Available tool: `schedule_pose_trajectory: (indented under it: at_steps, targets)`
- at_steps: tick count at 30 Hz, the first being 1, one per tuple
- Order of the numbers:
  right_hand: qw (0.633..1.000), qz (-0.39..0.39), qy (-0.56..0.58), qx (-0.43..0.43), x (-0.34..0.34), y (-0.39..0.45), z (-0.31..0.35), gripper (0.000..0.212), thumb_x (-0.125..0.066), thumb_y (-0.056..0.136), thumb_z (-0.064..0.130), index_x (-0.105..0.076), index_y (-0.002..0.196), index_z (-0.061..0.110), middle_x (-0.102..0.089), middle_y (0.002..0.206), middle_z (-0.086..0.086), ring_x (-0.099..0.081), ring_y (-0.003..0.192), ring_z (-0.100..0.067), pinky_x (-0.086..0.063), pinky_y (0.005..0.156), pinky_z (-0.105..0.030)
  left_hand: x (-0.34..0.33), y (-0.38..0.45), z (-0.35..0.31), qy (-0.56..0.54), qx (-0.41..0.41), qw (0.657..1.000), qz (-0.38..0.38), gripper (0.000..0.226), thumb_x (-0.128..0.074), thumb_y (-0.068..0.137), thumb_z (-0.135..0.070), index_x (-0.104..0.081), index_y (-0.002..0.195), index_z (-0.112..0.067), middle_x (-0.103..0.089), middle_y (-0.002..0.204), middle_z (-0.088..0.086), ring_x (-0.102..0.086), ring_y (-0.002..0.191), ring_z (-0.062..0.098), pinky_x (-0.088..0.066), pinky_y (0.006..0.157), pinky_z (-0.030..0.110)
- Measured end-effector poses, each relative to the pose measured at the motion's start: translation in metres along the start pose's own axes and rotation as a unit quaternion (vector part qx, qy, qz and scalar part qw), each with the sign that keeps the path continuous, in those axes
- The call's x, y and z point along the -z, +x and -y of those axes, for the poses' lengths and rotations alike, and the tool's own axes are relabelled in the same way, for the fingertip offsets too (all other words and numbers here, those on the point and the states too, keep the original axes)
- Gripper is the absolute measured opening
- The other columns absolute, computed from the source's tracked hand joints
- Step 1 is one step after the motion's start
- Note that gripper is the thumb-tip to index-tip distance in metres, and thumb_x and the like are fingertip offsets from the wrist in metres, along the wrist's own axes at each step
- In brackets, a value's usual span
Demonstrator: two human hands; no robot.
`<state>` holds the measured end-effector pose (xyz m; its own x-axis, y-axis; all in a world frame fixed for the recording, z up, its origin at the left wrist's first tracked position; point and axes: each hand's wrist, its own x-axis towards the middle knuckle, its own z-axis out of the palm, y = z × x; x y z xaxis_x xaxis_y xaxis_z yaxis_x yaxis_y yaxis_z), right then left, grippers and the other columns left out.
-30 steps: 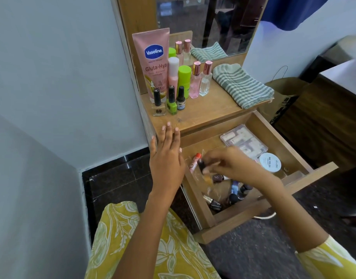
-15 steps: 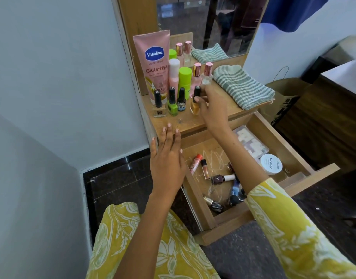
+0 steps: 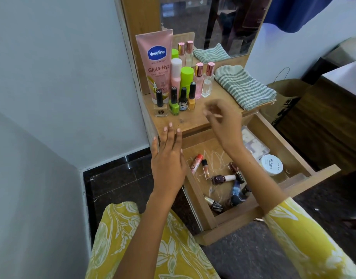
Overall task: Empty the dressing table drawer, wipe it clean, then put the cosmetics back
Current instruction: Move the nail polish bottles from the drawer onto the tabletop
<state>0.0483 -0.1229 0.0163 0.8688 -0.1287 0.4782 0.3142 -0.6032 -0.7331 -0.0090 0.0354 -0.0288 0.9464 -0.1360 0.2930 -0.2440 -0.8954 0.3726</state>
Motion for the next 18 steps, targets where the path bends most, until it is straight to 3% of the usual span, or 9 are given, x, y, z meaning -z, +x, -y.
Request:
schedule_pose_trajectory:
  at_steps: [3,6,8,14,18]
  targets:
    - [0.974,0.19,-0.123,0.021,0.026,-0.028,-0.003,0.012,-0.063,0.089,0.015,-0.068,0.1,0.014,-0.07,0.095,0.002,-0.065,0.083,-0.007,-0.054,0.078,-0.021,-0.001,0.0,0.001,0.005,-0.003,1.0,0.002,0.054,-0.036,0.099,-0.015,-0.018,0.15,-0.017,-0.005,0.158,0.003,0.002,0.146,0.016,0.004,0.118,0.038]
    - [0.871,0.417,-0.259,0.007,0.041,-0.05,-0.004,0.017,-0.059,0.089,0.014,-0.069,0.101,0.021,-0.071,0.099,0.005,-0.065,0.088,-0.01,-0.054,0.082,-0.03,-0.001,0.0,0.002,0.01,-0.005,1.0,0.006,0.054,-0.034,0.099,-0.016,-0.014,0.15,-0.018,-0.003,0.158,0.002,0.004,0.146,0.015,0.007,0.117,0.036]
    - [0.817,0.491,-0.3,-0.01,0.043,-0.065,-0.001,0.019,-0.061,0.086,0.018,-0.071,0.1,0.025,-0.072,0.097,0.009,-0.064,0.092,-0.009,-0.053,0.079,-0.028,-0.001,0.0,0.002,0.013,-0.005,1.0,0.009,0.054,-0.033,0.099,-0.017,-0.013,0.15,-0.018,-0.002,0.158,0.002,0.004,0.146,0.015,0.008,0.117,0.036]
    - [0.747,0.536,-0.391,0.026,0.023,-0.103,0.001,0.02,-0.061,0.082,0.027,-0.065,0.102,0.026,-0.065,0.1,0.0,-0.061,0.093,-0.021,-0.038,0.064,-0.027,-0.001,0.0,0.002,0.016,-0.005,1.0,0.006,0.053,-0.032,0.1,-0.019,-0.013,0.15,-0.018,-0.002,0.158,0.002,0.004,0.146,0.015,0.01,0.115,0.035]
    - [0.774,0.494,-0.395,0.017,0.017,-0.108,-0.001,0.019,-0.057,0.085,0.03,-0.063,0.101,0.02,-0.063,0.098,-0.005,-0.061,0.088,-0.023,-0.038,0.063,-0.028,0.002,0.002,0.002,0.017,-0.009,1.0,0.012,0.051,-0.03,0.101,-0.023,-0.014,0.15,-0.018,-0.003,0.158,0.002,0.002,0.146,0.015,0.008,0.115,0.033]
